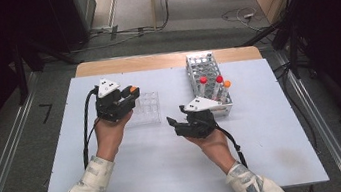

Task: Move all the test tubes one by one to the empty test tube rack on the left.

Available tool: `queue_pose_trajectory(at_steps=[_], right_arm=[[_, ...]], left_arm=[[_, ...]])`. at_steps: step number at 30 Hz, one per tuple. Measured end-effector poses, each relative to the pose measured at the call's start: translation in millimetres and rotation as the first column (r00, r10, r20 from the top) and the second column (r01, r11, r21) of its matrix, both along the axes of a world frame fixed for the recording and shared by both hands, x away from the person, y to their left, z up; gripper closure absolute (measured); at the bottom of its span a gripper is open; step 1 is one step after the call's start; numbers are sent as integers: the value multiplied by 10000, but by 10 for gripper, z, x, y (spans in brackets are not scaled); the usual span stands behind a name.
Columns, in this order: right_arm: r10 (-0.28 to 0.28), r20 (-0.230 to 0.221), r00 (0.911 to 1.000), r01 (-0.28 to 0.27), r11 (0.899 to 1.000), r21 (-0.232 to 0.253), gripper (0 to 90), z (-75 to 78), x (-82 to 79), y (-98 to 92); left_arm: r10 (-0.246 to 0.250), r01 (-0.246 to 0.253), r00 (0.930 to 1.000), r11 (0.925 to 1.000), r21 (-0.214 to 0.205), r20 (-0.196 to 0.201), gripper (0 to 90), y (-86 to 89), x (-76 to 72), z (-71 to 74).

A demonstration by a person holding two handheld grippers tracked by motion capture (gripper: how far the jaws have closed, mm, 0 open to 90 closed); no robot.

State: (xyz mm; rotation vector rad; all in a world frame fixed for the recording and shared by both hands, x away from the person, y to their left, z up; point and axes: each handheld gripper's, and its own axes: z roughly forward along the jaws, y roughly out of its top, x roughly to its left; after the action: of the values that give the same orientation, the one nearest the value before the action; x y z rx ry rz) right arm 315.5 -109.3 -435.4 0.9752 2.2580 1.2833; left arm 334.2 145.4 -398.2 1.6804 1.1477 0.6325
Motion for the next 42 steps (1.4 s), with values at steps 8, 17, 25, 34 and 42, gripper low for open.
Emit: queue_pose_trajectory(at_steps=[8,17,25,34,42], right_arm=[[-51,-32,10000,51,10000,-22,380,-9,0,2],[-60,-47,10000,60,10000,-55,379,-16,11,-11],[-126,-36,9999,126,9999,-41,377,-13,16,-25],[-575,154,9982,575,9983,1,376,31,74,-164],[-1381,380,9897,1392,9899,-278,370,59,153,-444]], left_arm=[[153,-148,9995,9998,165,-268,693,-20,-5,-214],[132,-132,9991,9999,3,-398,681,-13,-1,-298],[118,-128,9993,9995,-281,-355,609,24,-20,-263],[57,-72,9996,9985,-549,-277,365,39,-76,-203],[-75,60,9997,9976,-688,-222,297,14,-115,-175]])
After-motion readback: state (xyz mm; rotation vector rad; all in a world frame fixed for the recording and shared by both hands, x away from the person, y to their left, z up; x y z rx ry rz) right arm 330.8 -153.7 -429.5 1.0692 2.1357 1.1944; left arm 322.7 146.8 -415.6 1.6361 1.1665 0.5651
